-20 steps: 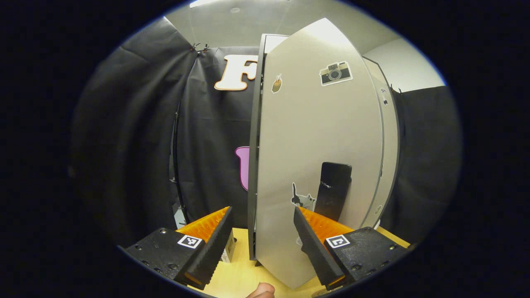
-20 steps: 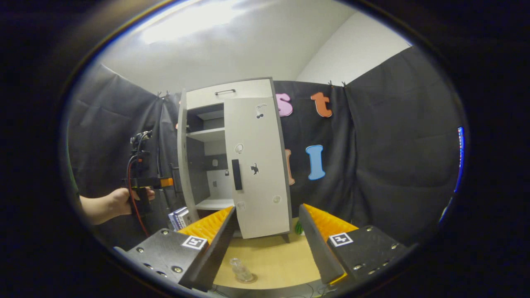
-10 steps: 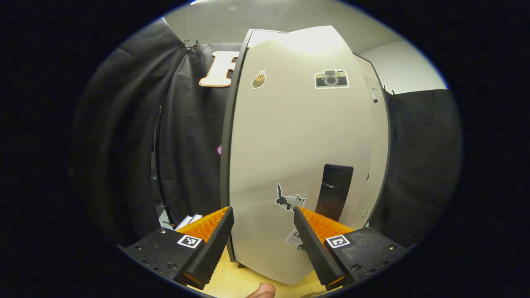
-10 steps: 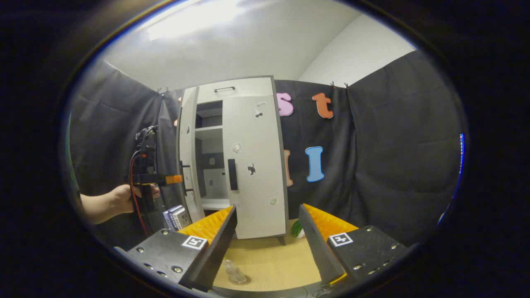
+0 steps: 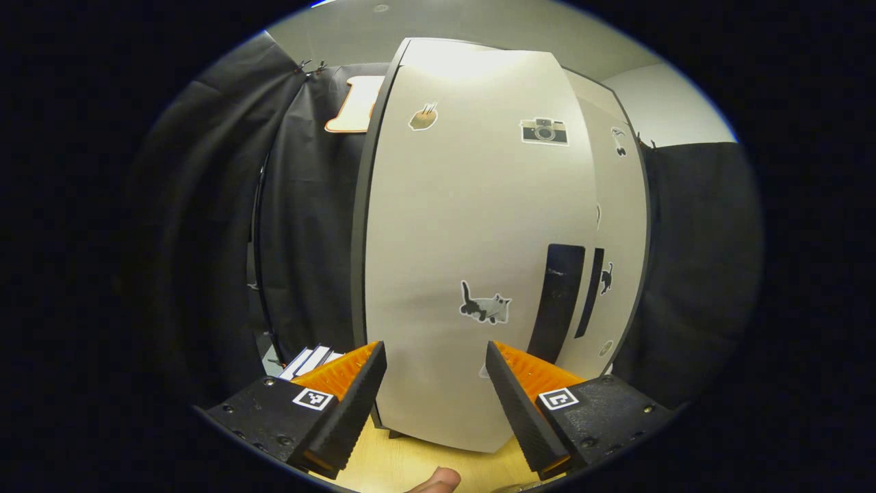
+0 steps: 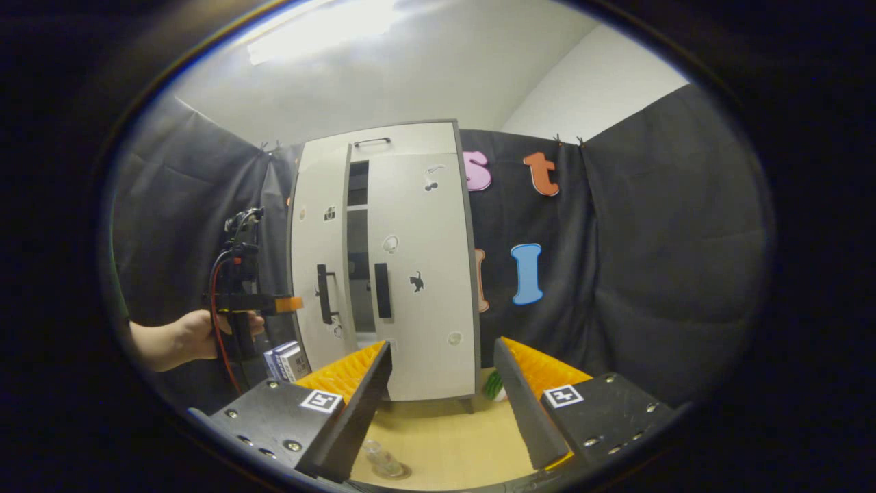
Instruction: Grasp the bottle in the cabinet with the left hand and place it on the coaster, then close the right door with the right hand and the left door with the left hand.
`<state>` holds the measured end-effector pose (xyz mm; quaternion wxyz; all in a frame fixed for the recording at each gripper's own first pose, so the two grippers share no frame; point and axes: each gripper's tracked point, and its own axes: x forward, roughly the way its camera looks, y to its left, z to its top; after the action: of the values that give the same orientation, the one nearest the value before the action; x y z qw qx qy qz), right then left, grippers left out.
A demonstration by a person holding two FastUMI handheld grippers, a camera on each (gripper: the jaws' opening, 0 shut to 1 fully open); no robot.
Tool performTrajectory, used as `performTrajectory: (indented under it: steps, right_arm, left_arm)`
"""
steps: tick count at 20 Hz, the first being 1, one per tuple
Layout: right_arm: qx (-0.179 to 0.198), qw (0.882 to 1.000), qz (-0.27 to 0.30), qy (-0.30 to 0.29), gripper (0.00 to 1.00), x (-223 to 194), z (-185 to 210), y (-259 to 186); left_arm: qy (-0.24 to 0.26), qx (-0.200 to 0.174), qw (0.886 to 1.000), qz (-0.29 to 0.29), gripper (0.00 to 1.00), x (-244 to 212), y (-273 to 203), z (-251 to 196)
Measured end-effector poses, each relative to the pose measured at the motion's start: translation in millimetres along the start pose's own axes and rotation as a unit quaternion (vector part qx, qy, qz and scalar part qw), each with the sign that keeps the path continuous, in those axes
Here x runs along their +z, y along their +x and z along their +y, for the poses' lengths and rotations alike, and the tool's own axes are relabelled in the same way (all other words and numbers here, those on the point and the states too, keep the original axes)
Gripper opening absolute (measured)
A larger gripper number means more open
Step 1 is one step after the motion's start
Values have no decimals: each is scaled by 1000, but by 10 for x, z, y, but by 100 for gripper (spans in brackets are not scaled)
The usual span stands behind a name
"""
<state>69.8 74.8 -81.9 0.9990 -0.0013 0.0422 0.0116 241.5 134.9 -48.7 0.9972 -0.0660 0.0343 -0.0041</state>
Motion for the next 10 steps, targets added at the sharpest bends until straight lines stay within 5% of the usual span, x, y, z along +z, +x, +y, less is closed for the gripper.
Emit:
performTrajectory:
  steps: [10]
  right_arm:
    - [46,998,-16,31,92,289,-77,-76]
  left_arm:
    - [21,13,1000,-3,95,137,-680,-401]
